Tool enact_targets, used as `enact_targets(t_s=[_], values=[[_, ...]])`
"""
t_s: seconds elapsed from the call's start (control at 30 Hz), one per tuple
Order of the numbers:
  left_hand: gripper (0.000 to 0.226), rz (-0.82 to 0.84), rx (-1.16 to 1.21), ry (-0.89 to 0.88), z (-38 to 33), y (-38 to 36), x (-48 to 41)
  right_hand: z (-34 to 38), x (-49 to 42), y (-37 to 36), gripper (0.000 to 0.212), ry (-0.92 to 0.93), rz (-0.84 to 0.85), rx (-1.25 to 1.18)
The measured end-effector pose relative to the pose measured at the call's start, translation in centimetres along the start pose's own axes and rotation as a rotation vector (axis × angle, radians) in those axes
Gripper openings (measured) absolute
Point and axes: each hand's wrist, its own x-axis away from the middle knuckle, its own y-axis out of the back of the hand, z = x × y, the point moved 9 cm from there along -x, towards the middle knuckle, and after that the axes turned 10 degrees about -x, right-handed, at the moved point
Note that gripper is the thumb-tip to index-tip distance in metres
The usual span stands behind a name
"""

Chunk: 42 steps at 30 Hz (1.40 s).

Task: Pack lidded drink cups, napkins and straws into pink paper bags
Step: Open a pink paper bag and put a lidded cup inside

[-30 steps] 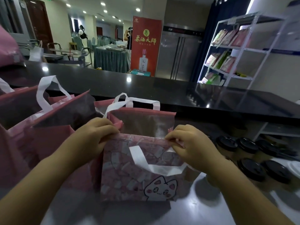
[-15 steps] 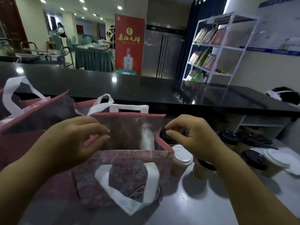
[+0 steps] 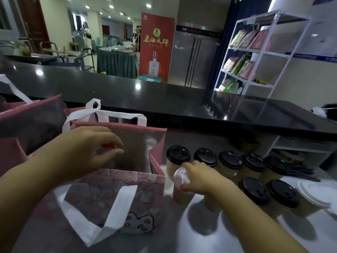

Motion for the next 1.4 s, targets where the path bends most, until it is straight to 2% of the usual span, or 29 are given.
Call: enact_targets(t_s=[0.13, 0.27, 0.47, 0.67, 0.77, 0.87, 1.07, 1.2, 1.4], values=[[0.027, 0.000, -0.003, 0.047, 0.7, -0.3, 0.3, -0.1, -0.3, 0.8, 0.060, 0.031, -0.077, -0.014], [0.024, -0.004, -0.023, 0.086, 1.7, -0.2, 1.0, 0.8, 1.4, 6.4, 0.067, 0.109, -0.340, -0.057], [0.016, 0.003, -0.066, 0.152, 3.3, 0.5, 2.1, 5.1, 6.1, 16.9, 0.063, 0.365, -0.714, -0.173], [0.026, 0.028, -0.118, 0.211, 5.0, 0.9, 3.1, 11.2, 9.0, 21.8, 0.069, 0.590, -0.836, -0.328], [0.029, 0.095, -0.148, 0.185, 5.4, 0.6, 3.4, 14.8, 8.8, 21.4, 0.066, 0.681, -0.772, -0.389], [0.021, 0.114, -0.137, 0.182, 6.2, 0.7, 3.4, 18.2, 7.3, 19.2, 0.062, 0.752, -0.608, -0.410], [0.022, 0.168, -0.185, 0.143, 7.5, 0.1, 3.6, 21.5, 3.3, 12.4, 0.064, 0.734, -0.276, -0.163], [0.035, 0.350, -0.318, 0.119, 8.1, -1.8, 4.2, 21.0, 1.7, 8.8, 0.066, 0.700, -0.122, 0.041], [0.060, 0.465, -0.291, 0.150, 9.5, -2.6, 5.6, 19.2, 0.7, 6.0, 0.067, 0.621, 0.040, 0.213]])
